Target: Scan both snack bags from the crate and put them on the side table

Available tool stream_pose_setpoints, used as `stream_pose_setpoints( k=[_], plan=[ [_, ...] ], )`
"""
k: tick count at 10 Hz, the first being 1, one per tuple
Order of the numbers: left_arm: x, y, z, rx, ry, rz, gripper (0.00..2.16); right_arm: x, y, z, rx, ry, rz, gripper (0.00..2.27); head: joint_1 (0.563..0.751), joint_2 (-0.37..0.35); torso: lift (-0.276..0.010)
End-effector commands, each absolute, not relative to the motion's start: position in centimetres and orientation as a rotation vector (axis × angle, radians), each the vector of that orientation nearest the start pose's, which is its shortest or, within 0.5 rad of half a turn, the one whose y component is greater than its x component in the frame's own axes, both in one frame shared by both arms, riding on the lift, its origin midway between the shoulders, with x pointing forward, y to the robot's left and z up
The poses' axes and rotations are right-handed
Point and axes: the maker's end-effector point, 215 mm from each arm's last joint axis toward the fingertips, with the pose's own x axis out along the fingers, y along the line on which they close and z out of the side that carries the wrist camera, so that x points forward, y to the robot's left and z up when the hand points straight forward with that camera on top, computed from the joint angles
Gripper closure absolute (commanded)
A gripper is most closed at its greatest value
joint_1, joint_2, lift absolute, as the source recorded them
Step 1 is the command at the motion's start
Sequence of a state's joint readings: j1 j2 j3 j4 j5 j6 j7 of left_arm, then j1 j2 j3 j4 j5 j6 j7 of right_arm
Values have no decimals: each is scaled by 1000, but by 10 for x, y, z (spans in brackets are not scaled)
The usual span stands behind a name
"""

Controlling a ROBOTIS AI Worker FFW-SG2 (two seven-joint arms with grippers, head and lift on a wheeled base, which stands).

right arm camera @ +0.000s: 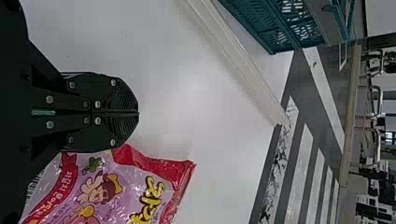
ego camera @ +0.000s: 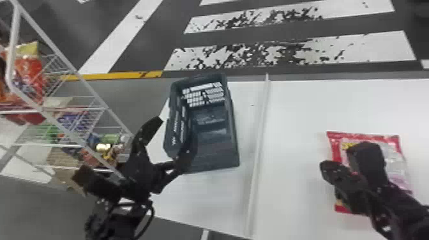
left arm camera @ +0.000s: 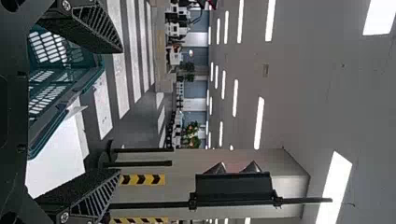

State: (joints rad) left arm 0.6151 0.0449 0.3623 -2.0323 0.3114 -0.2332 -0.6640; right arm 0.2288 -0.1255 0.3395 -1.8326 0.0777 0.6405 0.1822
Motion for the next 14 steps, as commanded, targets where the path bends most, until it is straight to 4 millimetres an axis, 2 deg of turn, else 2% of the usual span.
stream_pose_setpoints(
  k=[1,6,7,8,9,10,11,12,14],
  plan=[
    [375,292,-292,-1,-143,-352,87,434,-78,-523,-171,632,457,2250,695,319,-87],
    [377,291,-291,-5,-138,-357,87,435,-103,-529,-175,648,428,2250,695,267,-87],
    [378,291,-292,-4,-134,-357,87,435,-101,-520,-160,634,429,2250,695,260,-87],
    [379,291,-291,-3,-137,-357,87,434,-95,-499,-138,594,438,2246,695,258,-87],
    [379,291,-289,-3,-139,-358,87,432,-87,-470,-91,544,452,2071,695,262,-87],
    [379,291,-288,-1,-140,-358,87,432,-92,-440,-55,497,443,1598,695,272,-87],
    [379,291,-289,-2,-137,-358,87,432,-111,-423,-46,505,408,616,695,275,-87],
    [379,292,-289,-1,-137,-357,87,433,-140,-413,-33,521,363,130,695,269,-87],
    [380,292,-291,-3,-132,-358,87,431,-213,-419,-37,584,242,120,695,197,-87]
  ],
)
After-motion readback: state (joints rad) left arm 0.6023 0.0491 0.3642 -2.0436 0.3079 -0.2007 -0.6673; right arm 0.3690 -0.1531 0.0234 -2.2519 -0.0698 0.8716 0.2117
